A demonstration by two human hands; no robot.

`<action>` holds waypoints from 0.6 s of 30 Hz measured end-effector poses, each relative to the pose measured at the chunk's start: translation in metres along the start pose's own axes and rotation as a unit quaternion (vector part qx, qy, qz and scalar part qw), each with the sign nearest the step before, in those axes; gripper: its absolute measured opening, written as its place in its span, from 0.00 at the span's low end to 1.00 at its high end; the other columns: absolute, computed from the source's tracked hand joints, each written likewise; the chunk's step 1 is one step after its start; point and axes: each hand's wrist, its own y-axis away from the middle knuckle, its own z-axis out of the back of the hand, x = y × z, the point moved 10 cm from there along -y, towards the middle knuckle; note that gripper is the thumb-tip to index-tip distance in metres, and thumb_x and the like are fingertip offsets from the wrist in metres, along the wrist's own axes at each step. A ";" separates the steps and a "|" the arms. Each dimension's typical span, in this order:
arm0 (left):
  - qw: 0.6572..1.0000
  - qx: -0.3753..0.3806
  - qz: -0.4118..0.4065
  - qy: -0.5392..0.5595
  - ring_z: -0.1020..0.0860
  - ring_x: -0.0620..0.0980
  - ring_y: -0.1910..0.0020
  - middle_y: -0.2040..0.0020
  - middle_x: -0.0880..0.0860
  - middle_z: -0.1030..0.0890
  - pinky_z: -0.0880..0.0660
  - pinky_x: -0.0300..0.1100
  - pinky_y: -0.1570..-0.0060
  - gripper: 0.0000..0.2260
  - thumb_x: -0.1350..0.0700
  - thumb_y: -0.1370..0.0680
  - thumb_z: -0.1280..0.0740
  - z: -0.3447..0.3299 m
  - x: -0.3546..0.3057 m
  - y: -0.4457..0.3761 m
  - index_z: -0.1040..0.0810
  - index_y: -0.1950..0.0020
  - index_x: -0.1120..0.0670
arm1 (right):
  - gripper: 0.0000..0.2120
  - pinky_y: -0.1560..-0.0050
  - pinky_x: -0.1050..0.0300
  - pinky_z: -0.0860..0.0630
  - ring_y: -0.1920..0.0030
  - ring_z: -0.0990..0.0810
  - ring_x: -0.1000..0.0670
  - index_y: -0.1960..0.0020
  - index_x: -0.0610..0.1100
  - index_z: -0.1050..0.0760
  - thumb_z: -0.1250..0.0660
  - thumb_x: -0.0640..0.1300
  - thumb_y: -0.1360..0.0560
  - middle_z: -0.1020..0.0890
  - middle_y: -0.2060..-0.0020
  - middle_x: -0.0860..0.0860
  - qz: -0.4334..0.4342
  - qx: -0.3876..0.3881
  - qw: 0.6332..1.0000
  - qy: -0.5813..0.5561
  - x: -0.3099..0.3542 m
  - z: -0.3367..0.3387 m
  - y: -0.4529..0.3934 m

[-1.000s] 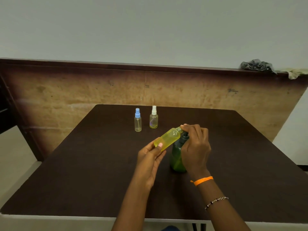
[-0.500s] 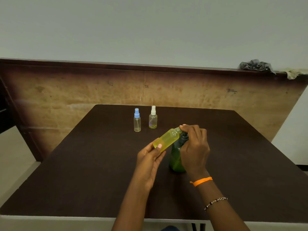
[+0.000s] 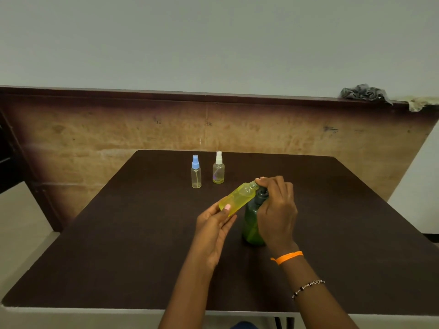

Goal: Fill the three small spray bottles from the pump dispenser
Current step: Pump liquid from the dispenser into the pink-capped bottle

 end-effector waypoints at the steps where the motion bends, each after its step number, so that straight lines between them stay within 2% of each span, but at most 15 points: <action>1: 1.000 0.000 0.000 0.001 0.23 0.52 0.42 0.44 0.58 0.21 0.26 0.42 0.44 0.12 0.66 0.22 0.39 0.000 -0.001 0.001 0.26 0.39 0.62 | 0.19 0.69 0.54 0.26 0.56 0.29 0.48 0.52 0.41 0.21 0.50 0.40 0.29 0.21 0.57 0.48 -0.001 0.003 1.000 0.003 0.001 0.001 -0.003; 5: 1.000 0.000 -0.007 -0.003 0.23 0.52 0.42 0.43 0.59 0.21 0.25 0.41 0.45 0.13 0.66 0.22 0.39 -0.003 -0.005 0.003 0.26 0.39 0.62 | 0.19 0.68 0.57 0.29 0.56 0.32 0.50 0.56 0.42 0.21 0.50 0.39 0.32 0.21 0.59 0.51 0.010 0.013 0.999 0.032 0.005 0.006 -0.014; 11: 1.000 -0.007 0.002 0.000 0.23 0.53 0.41 0.43 0.59 0.21 0.26 0.41 0.45 0.12 0.65 0.22 0.39 0.001 0.002 0.002 0.26 0.40 0.62 | 0.20 0.64 0.59 0.28 0.54 0.29 0.51 0.47 0.41 0.20 0.49 0.38 0.28 0.18 0.52 0.50 0.010 -0.009 1.000 0.006 0.000 0.002 0.008; 15: 1.000 -0.009 0.006 0.002 0.23 0.52 0.44 0.46 0.58 0.21 0.26 0.41 0.47 0.11 0.66 0.22 0.39 0.000 0.000 0.003 0.26 0.41 0.62 | 0.20 0.66 0.57 0.27 0.54 0.30 0.50 0.49 0.41 0.20 0.49 0.39 0.28 0.18 0.54 0.50 -0.008 -0.011 1.000 0.007 -0.002 0.002 0.006; 18: 1.000 -0.008 0.002 0.003 0.23 0.52 0.45 0.47 0.58 0.20 0.26 0.42 0.46 0.10 0.66 0.22 0.39 -0.003 -0.003 0.006 0.25 0.42 0.62 | 0.19 0.67 0.56 0.27 0.55 0.32 0.50 0.52 0.42 0.20 0.49 0.38 0.29 0.20 0.57 0.51 0.015 0.005 0.999 0.033 0.004 0.007 -0.003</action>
